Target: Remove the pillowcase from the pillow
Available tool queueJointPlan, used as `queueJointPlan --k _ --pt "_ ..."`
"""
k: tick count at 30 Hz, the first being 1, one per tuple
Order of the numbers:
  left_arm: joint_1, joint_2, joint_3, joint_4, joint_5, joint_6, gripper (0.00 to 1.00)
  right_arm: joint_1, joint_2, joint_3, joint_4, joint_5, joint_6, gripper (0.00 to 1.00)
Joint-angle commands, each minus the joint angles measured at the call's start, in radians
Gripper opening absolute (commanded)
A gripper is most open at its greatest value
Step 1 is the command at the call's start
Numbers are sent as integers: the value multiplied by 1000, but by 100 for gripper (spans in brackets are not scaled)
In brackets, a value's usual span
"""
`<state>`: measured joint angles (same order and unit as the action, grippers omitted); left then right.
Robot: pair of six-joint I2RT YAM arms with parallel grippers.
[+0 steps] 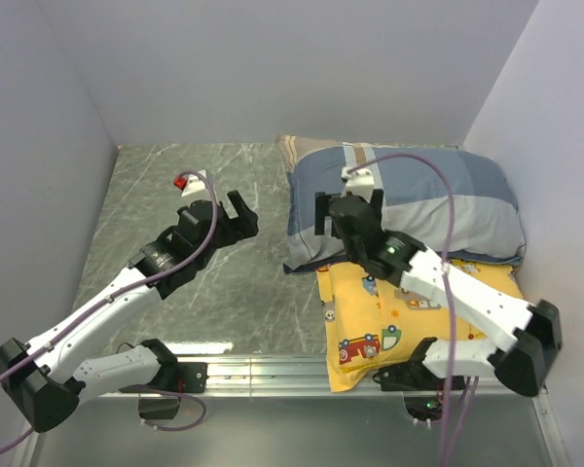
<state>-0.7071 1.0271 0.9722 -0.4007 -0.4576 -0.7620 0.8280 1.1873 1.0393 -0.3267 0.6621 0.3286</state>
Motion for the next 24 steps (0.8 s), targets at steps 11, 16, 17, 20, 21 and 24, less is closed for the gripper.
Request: queueJointPlan --k 11,16,17,20,21,24 --pt "95 -62 34 -15 140 6 99 -70 486 290 -90 146 -91 100" --pt "127 -96 5 -10 166 1 99 -89 644 425 -112 119 -128 70" --pt "130 -99 2 -10 166 0 99 -89 661 451 -121 102 -132 31" --pt "143 -111 -7 -20 151 -6 99 -72 702 545 -114 61 -169 0" --pt "147 -120 -9 -20 143 -7 99 -63 710 571 -114 33 -181 0" --pt "169 -134 -26 -17 142 -16 99 -30 748 721 -142 -46 -209 0"
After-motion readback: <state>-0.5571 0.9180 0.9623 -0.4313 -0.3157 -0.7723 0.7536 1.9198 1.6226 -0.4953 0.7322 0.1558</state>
